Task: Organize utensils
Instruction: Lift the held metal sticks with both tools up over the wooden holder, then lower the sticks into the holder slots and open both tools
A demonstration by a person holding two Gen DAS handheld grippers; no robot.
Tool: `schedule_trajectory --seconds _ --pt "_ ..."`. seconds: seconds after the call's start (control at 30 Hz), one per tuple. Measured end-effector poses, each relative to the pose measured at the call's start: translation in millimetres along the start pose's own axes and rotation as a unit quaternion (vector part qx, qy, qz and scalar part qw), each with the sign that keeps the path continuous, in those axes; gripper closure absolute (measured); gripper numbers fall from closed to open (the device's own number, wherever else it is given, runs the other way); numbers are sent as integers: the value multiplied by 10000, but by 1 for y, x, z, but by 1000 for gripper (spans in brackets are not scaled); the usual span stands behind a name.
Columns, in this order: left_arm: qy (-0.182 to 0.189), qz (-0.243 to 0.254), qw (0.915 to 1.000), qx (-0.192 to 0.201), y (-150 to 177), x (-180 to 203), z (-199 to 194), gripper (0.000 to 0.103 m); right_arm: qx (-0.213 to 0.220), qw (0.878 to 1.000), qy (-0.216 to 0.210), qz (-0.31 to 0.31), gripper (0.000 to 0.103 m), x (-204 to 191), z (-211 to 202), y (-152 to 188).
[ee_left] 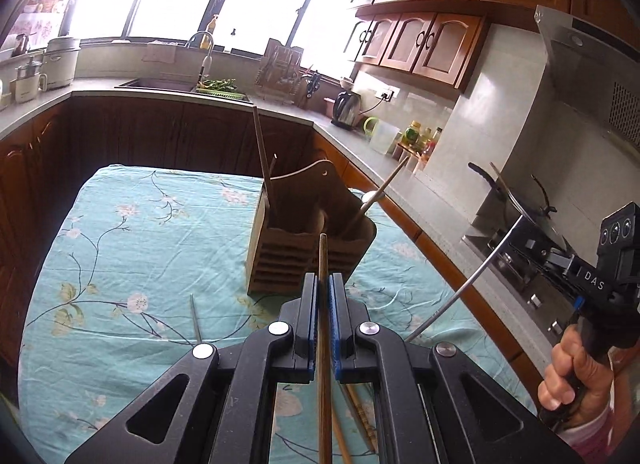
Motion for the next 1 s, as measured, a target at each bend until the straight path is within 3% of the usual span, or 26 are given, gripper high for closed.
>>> schedule_trajectory --seconds 0.57,0.77,1.0 --pt "-159 64 9996 211 -11 -2 -11 100 92 9999 -43 -54 100 -5 3 -7" --pt "-295 135 9971 681 -36 -4 -20 100 321 9994 -37 -98 100 -9 11 -26" --pt "-762 317 9859 1454 -87 -5 -17 100 815 9966 -17 -133 100 -14 32 -71"
Point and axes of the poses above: each gripper's, at about its wrist camera, not at the fingertips, and z roughly the way its jaws point, x to its right, y to its underside, the point moved 3 cm from there along z, roughly the way its jaws point, and after that the axes turned 9 degrees about z, right-handed, at the moved point
